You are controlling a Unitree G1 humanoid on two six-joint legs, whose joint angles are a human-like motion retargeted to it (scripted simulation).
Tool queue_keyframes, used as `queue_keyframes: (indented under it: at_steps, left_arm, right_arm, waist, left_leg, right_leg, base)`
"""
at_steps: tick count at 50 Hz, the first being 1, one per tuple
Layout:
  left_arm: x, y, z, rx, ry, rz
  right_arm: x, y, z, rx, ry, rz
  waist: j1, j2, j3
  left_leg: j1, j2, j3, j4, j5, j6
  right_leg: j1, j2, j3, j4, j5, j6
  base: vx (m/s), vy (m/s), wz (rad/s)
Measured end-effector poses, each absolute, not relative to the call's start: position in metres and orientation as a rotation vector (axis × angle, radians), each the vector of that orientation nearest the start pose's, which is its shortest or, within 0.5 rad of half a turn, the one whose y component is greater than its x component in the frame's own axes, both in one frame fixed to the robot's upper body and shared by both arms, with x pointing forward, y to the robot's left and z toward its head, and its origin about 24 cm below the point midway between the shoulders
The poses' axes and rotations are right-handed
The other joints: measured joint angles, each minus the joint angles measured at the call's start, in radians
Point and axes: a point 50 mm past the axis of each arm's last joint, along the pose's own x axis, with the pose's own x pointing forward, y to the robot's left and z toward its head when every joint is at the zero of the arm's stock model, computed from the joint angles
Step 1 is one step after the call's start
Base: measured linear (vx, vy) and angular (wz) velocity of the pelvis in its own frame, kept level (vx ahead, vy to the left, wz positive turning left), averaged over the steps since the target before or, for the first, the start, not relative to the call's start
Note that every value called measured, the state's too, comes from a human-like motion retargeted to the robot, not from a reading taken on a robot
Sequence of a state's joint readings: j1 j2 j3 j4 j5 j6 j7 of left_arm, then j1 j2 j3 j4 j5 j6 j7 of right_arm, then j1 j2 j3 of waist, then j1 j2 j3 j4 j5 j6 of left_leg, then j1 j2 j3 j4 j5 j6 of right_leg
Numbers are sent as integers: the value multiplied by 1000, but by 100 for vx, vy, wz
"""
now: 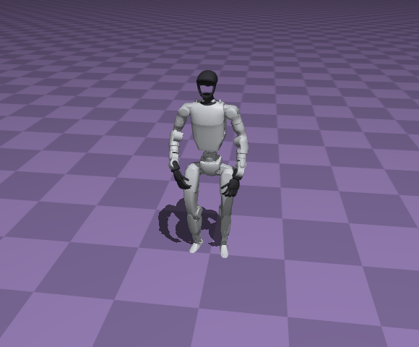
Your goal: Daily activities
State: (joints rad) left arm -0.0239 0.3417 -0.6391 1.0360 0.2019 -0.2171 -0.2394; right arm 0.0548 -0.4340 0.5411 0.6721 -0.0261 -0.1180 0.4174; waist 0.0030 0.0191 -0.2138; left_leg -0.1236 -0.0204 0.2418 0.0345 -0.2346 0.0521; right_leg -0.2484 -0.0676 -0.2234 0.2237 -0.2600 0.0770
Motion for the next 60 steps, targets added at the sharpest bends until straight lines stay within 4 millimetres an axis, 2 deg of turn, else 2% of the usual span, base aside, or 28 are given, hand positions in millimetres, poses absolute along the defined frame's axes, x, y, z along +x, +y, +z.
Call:
queue_keyframes:
  at_steps: [8, 13, 17, 21, 24, 26, 30, 32, 35, 39, 45, 60]
  left_arm:
    - [123, 187, -136, 704, 834, -875]
    - [149, 174, -116, 733, 655, -923]
    - [179, 147, -85, 736, 411, -984]
    - [211, 107, -30, 727, 50, -1072]
    - [228, 74, 27, 719, -286, -1140]
    - [232, 54, 70, 715, -526, -1182]
    - [222, 24, 149, 714, -972, -1259]
    - [212, 14, 177, 716, -1147, -1296]
    - [195, 4, 207, 715, -1352, -1350]
    - [176, -4, 224, 710, -1514, -1419]
    - [160, -9, 228, 728, -1624, -1494]
    - [155, -14, 225, 767, -1693, -1503]
  right_arm:
    - [184, -160, -62, -428, 512, 895]
    - [202, -141, -30, -360, 347, 941]
    - [206, -129, -18, -254, 288, 945]
    - [205, -121, -15, -114, 269, 920]
    - [204, -118, -15, 6, 258, 875]
    - [204, -118, -15, 85, 249, 832]
    - [203, -122, -14, 225, 226, 726]
    - [203, -126, -13, 281, 210, 670]
    - [202, -133, -10, 349, 177, 588]
    - [201, -139, -5, 400, 143, 518]
    - [200, -140, -3, 401, 139, 504]
    - [195, -132, -9, 345, 214, 618]
  waist:
    - [-2, -14, -11]
    - [-5, -18, -16]
    - [-9, -16, -22]
    - [-17, -10, -32]
    - [-30, -2, -44]
    - [-41, 6, -54]
    - [-68, 24, -69]
    - [-81, 33, -75]
    - [-97, 42, -82]
    - [-113, 46, -88]
    - [-125, 41, -93]
    - [-115, 22, -96]
  left_leg:
    - [-10, -5, -1, 1, -1, 3]
    - [-1, -5, -2, -15, 5, 2]
    - [12, -4, -4, -32, 9, -2]
    - [24, -1, -8, -45, 8, -10]
    - [31, 3, -12, -50, 4, -17]
    - [35, 7, -16, -52, 0, -21]
    - [38, 17, -24, -49, -7, -26]
    - [37, 22, -27, -45, -11, -28]
    - [35, 28, -30, -37, -17, -31]
    - [33, 32, -28, -30, -20, -37]
    - [35, 33, -24, -25, -25, -41]
    - [41, 35, -14, -20, -34, -44]
  right_leg:
    - [-12, 0, 24, -5, -8, -8]
    - [1, 7, 37, -34, 1, -12]
    - [15, 13, 45, -56, 6, -15]
    - [31, 20, 48, -75, 11, -16]
    - [42, 25, 48, -86, 16, -12]
    - [48, 29, 48, -91, 21, -7]
    - [58, 39, 51, -98, 37, 3]
    - [61, 44, 54, -102, 44, 7]
    - [65, 49, 60, -107, 54, 12]
    - [66, 53, 70, -111, 62, 18]
    - [68, 55, 83, -111, 63, 24]
    - [68, 57, 103, -101, 57, 25]
  base:
    - [0, 0, 0]
    - [0, 0, 0]
    - [0, 0, 0]
    - [0, 0, 0]
    - [0, 0, 0]
    - [0, 0, 0]
    - [0, 0, 0]
    - [0, 0, 0]
    - [0, 0, 0]
    - [0, 0, 0]
    - [0, 0, 0]
    - [0, 0, 0]
